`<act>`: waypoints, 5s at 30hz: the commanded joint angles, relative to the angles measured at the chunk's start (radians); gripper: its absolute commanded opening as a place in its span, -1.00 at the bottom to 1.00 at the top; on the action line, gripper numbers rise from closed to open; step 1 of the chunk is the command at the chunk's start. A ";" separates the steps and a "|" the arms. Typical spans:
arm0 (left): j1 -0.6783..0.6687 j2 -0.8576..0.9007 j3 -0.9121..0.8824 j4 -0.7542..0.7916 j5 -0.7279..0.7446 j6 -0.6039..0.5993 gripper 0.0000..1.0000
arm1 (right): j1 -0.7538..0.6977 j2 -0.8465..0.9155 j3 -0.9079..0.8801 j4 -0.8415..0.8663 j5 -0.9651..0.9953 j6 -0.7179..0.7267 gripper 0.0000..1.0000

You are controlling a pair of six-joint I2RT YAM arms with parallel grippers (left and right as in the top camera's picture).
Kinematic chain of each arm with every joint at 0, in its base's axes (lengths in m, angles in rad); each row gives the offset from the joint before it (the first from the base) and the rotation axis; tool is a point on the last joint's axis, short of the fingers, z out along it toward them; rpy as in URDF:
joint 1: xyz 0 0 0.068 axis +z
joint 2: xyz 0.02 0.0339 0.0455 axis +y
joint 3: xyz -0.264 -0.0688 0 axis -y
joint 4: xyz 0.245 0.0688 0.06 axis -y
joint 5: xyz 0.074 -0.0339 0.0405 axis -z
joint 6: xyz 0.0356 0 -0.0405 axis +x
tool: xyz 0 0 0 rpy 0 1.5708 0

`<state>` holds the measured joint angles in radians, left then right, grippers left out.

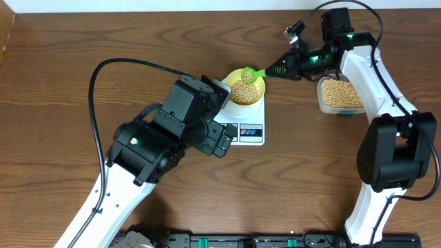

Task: Scoop item into bowl and weigh 50g on scale
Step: 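Tip the green scoop over the yellow bowl to pour soybeans in, then shake the tilted scoop over the bowl to add soybeans slowly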

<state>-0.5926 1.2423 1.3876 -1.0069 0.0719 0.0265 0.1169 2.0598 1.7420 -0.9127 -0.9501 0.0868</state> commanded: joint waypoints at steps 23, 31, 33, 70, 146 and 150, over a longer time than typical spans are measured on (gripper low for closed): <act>0.002 0.000 0.022 -0.002 -0.012 0.006 0.96 | 0.070 -0.024 0.163 -0.182 0.219 -0.085 -0.97; 0.002 0.000 0.022 -0.002 -0.012 0.006 0.96 | 0.097 -0.025 0.167 -0.187 0.269 -0.089 -0.97; 0.002 0.000 0.022 -0.002 -0.012 0.006 0.96 | 0.102 -0.025 0.169 -0.188 0.283 -0.089 -0.97; 0.002 0.000 0.022 -0.002 -0.012 0.006 0.96 | 0.134 -0.027 0.267 -0.268 0.413 -0.119 -0.98; 0.002 0.000 0.022 -0.002 -0.012 0.006 0.96 | 0.184 -0.039 0.325 -0.328 0.488 -0.140 -0.98; 0.002 0.000 0.022 -0.002 -0.012 0.006 0.96 | 0.194 -0.039 0.325 -0.329 0.488 -0.136 -0.98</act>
<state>-0.5926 1.2423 1.3876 -1.0069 0.0719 0.0265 0.2955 2.0567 2.0468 -1.2385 -0.4564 -0.0376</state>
